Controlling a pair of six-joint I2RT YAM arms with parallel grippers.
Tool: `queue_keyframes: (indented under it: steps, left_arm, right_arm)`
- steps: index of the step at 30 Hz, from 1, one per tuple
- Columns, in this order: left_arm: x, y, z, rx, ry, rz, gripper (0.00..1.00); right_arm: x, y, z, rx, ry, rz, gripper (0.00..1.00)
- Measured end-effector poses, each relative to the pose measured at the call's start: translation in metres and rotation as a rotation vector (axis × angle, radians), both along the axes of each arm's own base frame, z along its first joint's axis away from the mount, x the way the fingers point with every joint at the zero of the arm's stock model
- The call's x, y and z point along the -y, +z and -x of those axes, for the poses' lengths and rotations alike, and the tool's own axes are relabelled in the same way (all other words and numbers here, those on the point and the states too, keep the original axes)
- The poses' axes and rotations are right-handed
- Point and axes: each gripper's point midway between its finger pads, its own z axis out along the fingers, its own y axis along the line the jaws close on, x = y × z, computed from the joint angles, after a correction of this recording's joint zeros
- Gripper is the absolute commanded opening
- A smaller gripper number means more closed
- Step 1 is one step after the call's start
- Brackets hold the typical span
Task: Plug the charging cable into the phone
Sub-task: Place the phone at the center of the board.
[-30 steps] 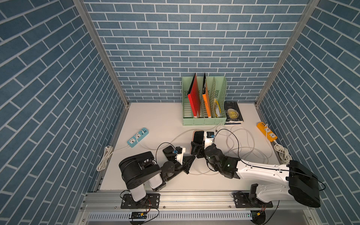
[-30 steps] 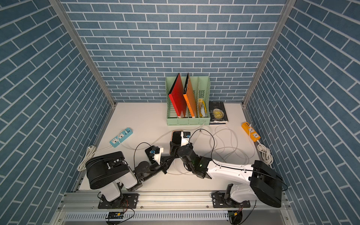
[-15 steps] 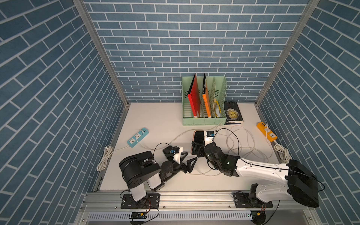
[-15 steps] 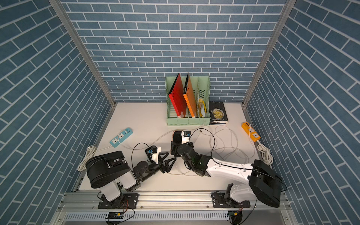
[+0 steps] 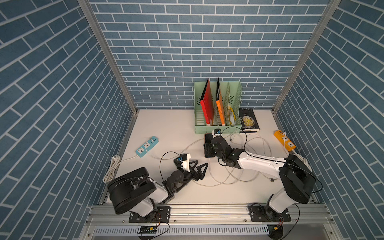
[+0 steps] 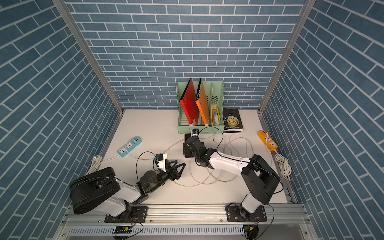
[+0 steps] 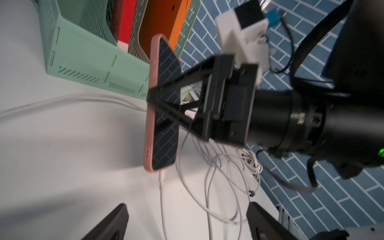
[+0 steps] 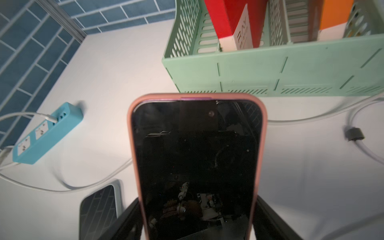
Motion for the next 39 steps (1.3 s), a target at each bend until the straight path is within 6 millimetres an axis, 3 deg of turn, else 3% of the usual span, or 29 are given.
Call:
queue_keyframes:
  steps: [4,11,14,20,25,27,30,34,36,39]
  left_arm:
    - [-0.013,0.018,-0.013,-0.034,0.113,-0.025,0.97]
    - [-0.049,0.005,-0.024,-0.143,0.297,-0.194,1.0]
    - [-0.075,-0.001,-0.029,-0.203,0.405,-0.233,1.0]
    - [-0.131,-0.023,-0.042,-0.329,0.579,-0.318,1.0]
    - [-0.154,-0.018,-0.052,-0.367,0.647,-0.36,1.0]
    - [-0.164,-0.015,-0.057,-0.373,0.673,-0.37,1.0]
    - [-0.185,-0.01,-0.062,-0.368,0.725,-0.381,1.0]
    - [-0.214,0.009,-0.067,-0.321,0.799,-0.371,1.0]
    - [-0.224,0.017,-0.069,-0.297,0.825,-0.383,1.0]
    - [-0.235,0.028,-0.072,-0.257,0.862,-0.432,1.0]
  right_arm:
    - [-0.004,-0.02,0.003,-0.056,0.043,0.078,0.39]
    - [-0.024,-0.043,-0.006,-0.12,0.103,0.152,0.44]
    - [-0.026,-0.06,-0.006,-0.159,0.124,0.195,0.48]
    - [-0.031,-0.075,-0.008,-0.197,0.153,0.232,0.74]
    - [-0.029,-0.076,-0.007,-0.2,0.161,0.252,0.83]
    - [-0.026,-0.074,-0.007,-0.197,0.161,0.268,0.95]
    - [-0.021,-0.056,-0.01,-0.159,0.156,0.277,1.0]
    - [-0.011,0.002,-0.02,-0.059,0.127,0.209,0.99]
    - [0.002,0.033,-0.025,0.003,0.099,0.165,0.99]
    - [0.037,0.064,-0.026,0.1,0.041,0.139,0.99]
